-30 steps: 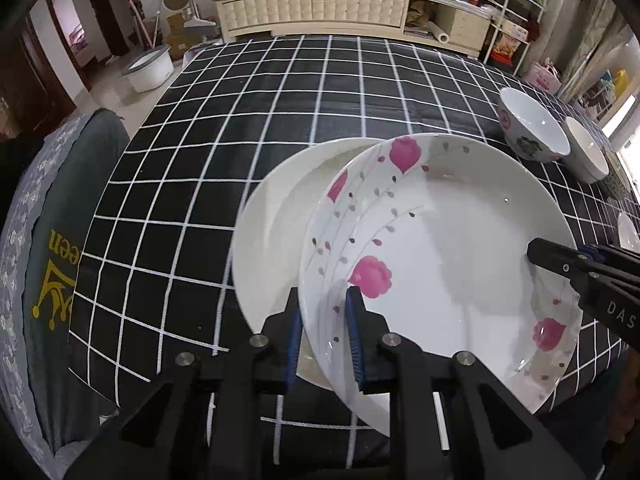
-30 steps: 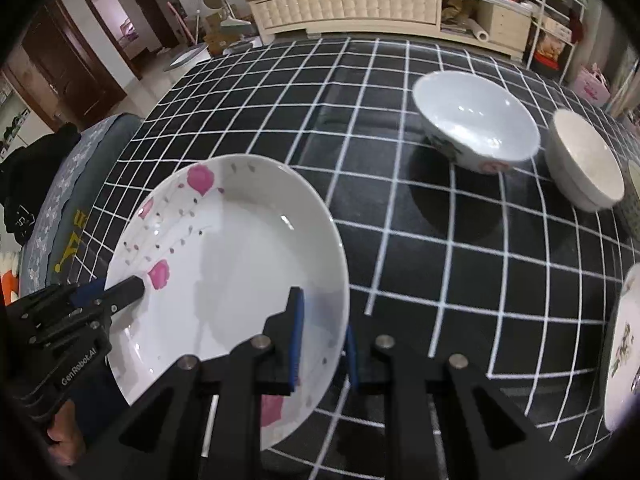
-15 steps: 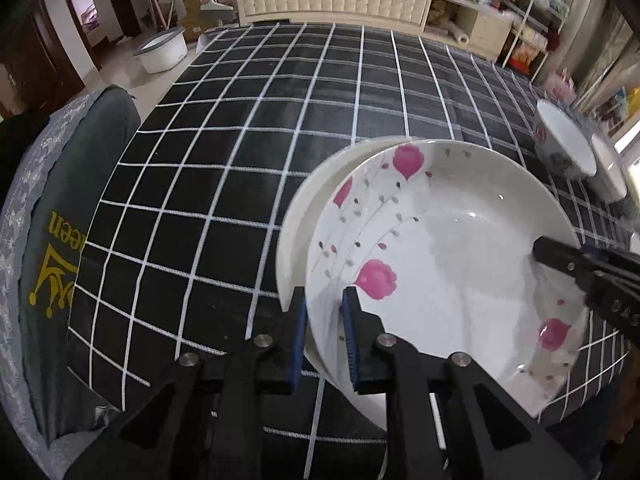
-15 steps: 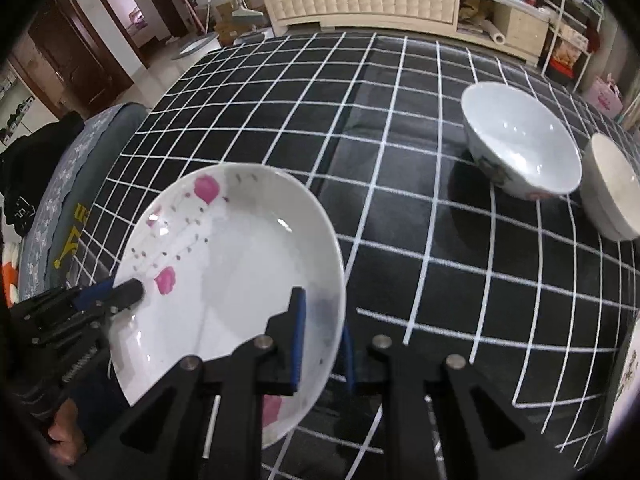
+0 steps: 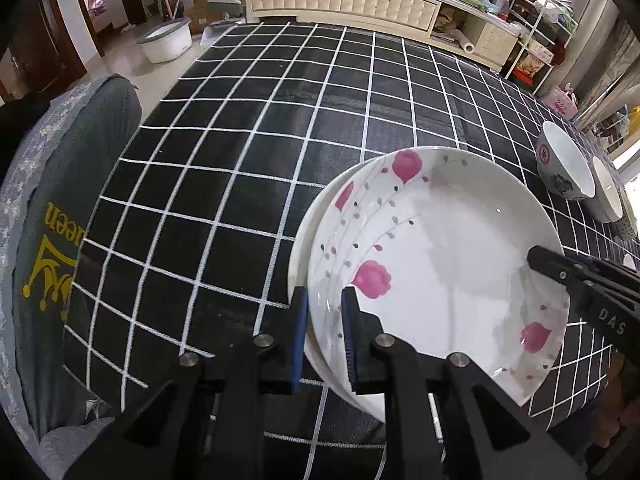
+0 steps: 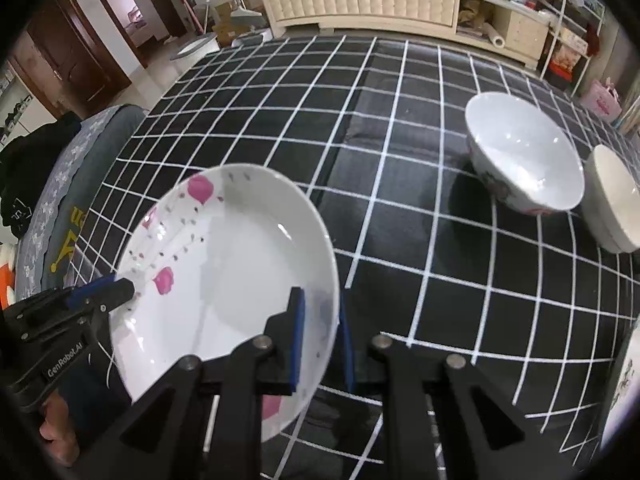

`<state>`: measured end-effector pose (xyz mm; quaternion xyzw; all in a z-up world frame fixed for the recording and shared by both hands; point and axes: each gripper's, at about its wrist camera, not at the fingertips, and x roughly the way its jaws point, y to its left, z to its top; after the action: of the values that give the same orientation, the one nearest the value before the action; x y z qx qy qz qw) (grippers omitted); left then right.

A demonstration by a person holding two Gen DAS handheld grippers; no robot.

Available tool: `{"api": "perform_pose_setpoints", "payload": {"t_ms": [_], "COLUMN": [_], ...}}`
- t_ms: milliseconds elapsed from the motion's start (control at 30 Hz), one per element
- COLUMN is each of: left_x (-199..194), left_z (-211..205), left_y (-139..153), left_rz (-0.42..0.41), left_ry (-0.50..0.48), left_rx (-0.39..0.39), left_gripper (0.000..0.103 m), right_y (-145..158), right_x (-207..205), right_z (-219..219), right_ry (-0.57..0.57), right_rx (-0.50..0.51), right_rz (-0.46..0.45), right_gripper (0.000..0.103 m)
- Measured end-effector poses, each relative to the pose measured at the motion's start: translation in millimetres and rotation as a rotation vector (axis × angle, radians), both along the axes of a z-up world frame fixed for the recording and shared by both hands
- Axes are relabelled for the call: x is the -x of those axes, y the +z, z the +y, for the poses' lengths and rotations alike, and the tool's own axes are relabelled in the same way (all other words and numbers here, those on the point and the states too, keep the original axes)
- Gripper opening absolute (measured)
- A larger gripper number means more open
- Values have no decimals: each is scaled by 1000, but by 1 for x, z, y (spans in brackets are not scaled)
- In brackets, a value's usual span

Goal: Organize plates and bowls
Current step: 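Lift the pink-flower plate onto the plain white plate and open the right tool, then move the right tool to the animal-print plate and grasp its rim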

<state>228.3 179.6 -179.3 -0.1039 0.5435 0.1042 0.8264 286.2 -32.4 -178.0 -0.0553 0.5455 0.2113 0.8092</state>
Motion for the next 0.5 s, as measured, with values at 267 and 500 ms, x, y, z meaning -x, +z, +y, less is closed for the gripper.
{"api": "perform_pose_setpoints", "payload": {"t_ms": [267,500], "left_x": [9,10], "left_z": [-28,-75], "left_y": [41,58], "left_rz": [-90,-109], "left_ry": [-74,-162], "left_rx": [-50,-36], "left_gripper": [28,34], "right_y": [19,44], "right_x": [11,23], "right_z": [-19,-60], "right_ry": [-28,-83], "right_rx": [-36,-41], "right_rz": [-31,-79], "right_gripper": [56,66]}}
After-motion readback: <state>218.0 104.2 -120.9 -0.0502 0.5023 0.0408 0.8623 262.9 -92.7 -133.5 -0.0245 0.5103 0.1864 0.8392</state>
